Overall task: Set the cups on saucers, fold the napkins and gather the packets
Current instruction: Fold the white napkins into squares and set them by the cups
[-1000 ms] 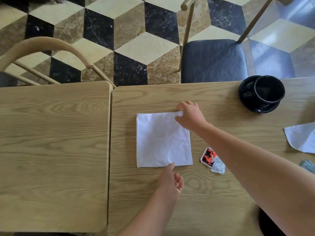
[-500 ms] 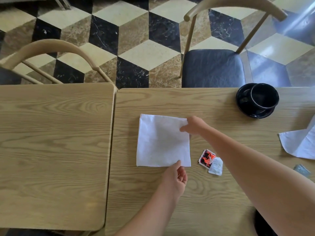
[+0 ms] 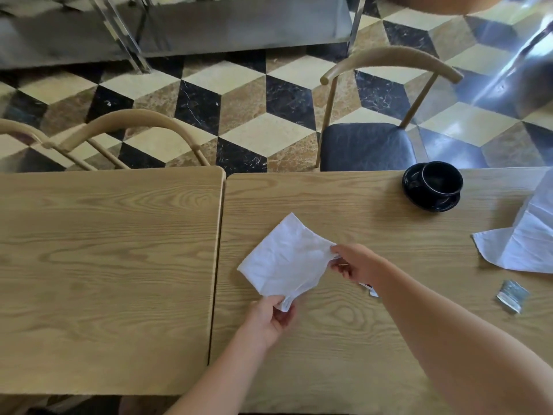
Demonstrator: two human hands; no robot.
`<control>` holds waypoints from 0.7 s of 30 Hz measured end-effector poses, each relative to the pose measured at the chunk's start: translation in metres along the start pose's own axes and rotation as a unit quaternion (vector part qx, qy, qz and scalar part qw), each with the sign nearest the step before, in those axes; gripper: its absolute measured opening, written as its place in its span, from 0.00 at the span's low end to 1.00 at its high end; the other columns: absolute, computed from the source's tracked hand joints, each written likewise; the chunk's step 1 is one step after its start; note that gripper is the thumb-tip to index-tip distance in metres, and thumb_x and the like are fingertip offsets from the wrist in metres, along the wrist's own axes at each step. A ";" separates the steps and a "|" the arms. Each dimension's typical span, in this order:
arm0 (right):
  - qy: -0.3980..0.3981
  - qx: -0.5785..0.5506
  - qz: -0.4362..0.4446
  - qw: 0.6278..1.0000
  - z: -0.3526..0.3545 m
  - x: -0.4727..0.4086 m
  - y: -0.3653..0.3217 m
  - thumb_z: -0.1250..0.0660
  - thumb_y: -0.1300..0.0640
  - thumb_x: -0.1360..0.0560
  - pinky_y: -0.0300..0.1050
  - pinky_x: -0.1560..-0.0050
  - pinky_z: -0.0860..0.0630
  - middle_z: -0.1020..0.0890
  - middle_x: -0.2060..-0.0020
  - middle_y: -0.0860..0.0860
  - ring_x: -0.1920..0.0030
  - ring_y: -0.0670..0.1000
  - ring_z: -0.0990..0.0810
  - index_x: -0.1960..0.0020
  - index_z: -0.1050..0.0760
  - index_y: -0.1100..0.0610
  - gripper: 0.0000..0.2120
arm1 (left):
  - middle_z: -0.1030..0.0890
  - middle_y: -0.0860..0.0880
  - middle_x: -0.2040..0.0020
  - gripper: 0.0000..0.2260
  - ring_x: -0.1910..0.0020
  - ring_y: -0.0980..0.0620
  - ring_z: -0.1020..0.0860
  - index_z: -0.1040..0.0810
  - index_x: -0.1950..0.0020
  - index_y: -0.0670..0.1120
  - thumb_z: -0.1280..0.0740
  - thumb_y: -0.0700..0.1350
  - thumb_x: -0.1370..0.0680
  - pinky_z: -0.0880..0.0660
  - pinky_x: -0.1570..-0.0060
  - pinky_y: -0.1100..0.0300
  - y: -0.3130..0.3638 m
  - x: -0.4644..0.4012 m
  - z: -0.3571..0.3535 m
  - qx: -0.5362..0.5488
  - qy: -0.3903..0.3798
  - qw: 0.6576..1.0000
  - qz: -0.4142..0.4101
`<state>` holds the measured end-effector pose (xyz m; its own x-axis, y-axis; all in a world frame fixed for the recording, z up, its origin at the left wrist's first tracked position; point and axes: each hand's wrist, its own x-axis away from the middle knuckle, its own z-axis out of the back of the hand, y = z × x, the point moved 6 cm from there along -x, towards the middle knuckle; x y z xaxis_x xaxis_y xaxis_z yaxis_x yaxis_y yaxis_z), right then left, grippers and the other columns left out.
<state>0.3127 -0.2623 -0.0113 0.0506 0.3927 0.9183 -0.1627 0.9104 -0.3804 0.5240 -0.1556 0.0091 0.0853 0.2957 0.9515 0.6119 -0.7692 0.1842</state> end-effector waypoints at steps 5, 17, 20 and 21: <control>0.013 -0.038 0.027 0.999 -0.009 0.036 0.011 0.37 0.59 0.26 0.36 0.74 0.35 0.18 0.72 0.51 0.74 0.49 0.21 0.55 0.22 0.58 0.05 | 0.22 0.41 0.61 0.03 0.72 0.51 0.21 0.24 0.52 0.37 0.37 0.32 0.21 0.23 0.78 0.63 0.028 0.020 0.022 -0.009 0.026 0.998 -0.053; -0.188 -0.190 0.061 0.962 -0.026 0.129 -0.011 0.38 0.57 0.29 0.38 0.76 0.44 0.39 0.75 0.45 0.76 0.47 0.40 0.69 0.33 0.53 0.10 | 0.28 0.49 0.77 0.12 0.83 0.54 0.30 0.27 0.56 0.47 0.45 0.32 0.23 0.33 0.78 0.68 0.104 0.092 0.002 -0.127 -0.032 0.979 -0.158; -0.178 -0.221 0.095 0.954 -0.023 0.142 -0.034 0.39 0.57 0.27 0.36 0.77 0.45 0.41 0.75 0.44 0.77 0.46 0.42 0.67 0.32 0.53 0.10 | 0.28 0.48 0.77 0.12 0.83 0.53 0.30 0.26 0.56 0.46 0.45 0.32 0.23 0.31 0.78 0.69 0.121 0.103 -0.017 -0.137 -0.055 0.976 -0.163; -0.167 -0.210 0.097 0.959 -0.022 0.144 -0.039 0.40 0.58 0.27 0.36 0.77 0.45 0.41 0.75 0.44 0.77 0.45 0.42 0.67 0.32 0.53 0.10 | 0.28 0.48 0.78 0.12 0.83 0.53 0.30 0.25 0.55 0.46 0.44 0.32 0.23 0.31 0.79 0.68 0.129 0.105 -0.024 -0.143 -0.050 0.972 -0.180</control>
<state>0.3481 -0.2380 0.1335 -0.2703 0.5597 0.7834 0.2765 0.8245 -0.4937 0.5934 -0.2371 0.1386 -0.0082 0.6174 0.7866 0.3733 -0.7278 0.5752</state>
